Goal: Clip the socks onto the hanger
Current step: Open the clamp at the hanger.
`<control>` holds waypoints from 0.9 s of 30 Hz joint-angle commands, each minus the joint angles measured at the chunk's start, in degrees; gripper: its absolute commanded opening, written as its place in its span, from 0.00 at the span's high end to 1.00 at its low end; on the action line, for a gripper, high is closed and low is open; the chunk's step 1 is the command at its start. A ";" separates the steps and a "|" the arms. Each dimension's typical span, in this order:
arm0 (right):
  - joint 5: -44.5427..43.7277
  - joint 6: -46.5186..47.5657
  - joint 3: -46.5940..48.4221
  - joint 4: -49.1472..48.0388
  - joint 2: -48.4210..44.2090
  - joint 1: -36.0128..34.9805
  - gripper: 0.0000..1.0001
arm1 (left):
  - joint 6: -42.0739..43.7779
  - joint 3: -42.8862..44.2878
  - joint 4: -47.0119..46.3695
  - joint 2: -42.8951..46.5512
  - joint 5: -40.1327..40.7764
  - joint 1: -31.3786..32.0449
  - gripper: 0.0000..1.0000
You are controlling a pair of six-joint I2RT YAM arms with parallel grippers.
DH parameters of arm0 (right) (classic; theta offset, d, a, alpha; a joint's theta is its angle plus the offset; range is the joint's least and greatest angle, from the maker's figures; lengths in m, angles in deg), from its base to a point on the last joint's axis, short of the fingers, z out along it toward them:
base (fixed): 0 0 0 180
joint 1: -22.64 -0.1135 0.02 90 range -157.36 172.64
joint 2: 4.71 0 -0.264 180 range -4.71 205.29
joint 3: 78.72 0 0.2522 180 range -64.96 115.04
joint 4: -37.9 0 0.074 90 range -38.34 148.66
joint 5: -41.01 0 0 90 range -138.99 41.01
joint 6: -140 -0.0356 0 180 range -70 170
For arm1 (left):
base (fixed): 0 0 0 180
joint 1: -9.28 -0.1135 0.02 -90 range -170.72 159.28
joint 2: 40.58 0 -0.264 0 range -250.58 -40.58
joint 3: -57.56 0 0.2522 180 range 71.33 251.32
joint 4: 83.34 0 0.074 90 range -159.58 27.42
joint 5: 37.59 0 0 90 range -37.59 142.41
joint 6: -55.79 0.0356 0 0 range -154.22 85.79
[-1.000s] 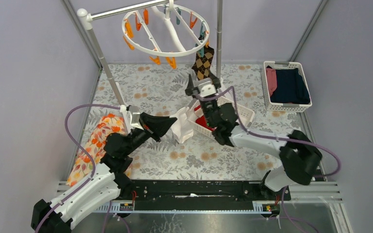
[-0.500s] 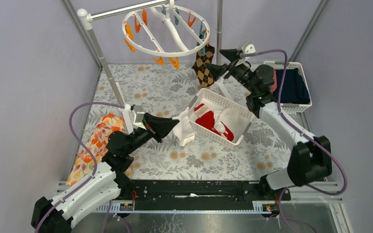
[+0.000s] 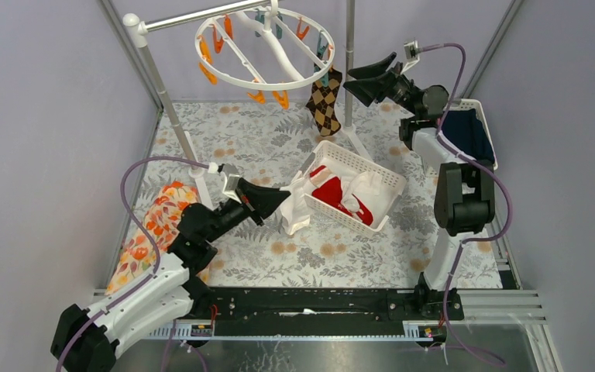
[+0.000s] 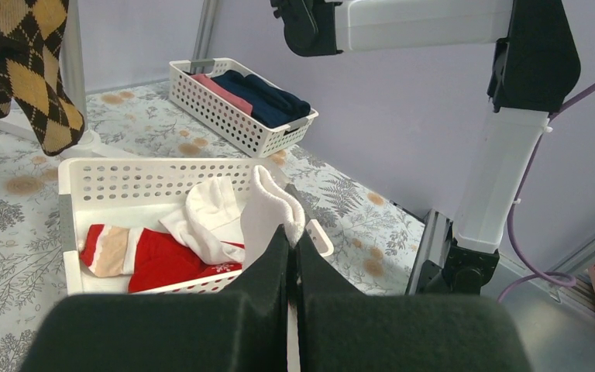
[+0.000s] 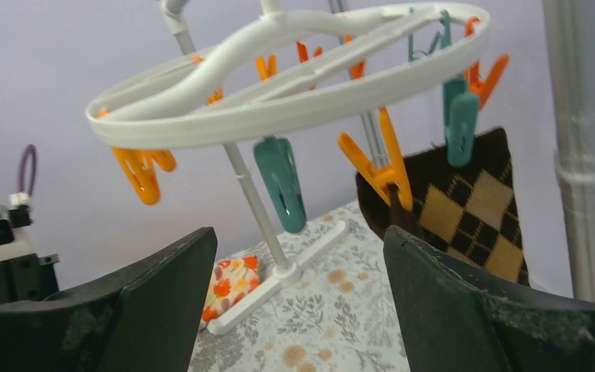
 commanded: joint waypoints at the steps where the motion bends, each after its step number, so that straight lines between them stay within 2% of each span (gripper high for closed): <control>1: 3.26 -11.99 7.10 -8.97 2.86 -0.20 0.14 | 0.11 2.28 -0.13 -0.70 -0.70 -0.16 1.00; 4: 2.96 -16.30 9.37 -11.60 5.18 -0.33 0.16 | -0.16 2.43 -0.45 -1.56 -0.60 -0.21 1.00; 9: 2.41 -16.78 11.29 -11.13 6.87 -0.58 0.17 | -0.86 3.02 -1.34 -3.28 -1.02 -0.17 1.00; 15: 3.74 -19.17 17.12 -10.56 10.80 -1.55 0.26 | -1.55 3.57 -2.42 -4.90 -1.46 -0.17 1.00; 27: 5.07 -16.33 24.43 -3.90 14.31 -4.11 0.30 | -1.40 3.92 -2.07 -4.97 -1.30 -0.19 1.00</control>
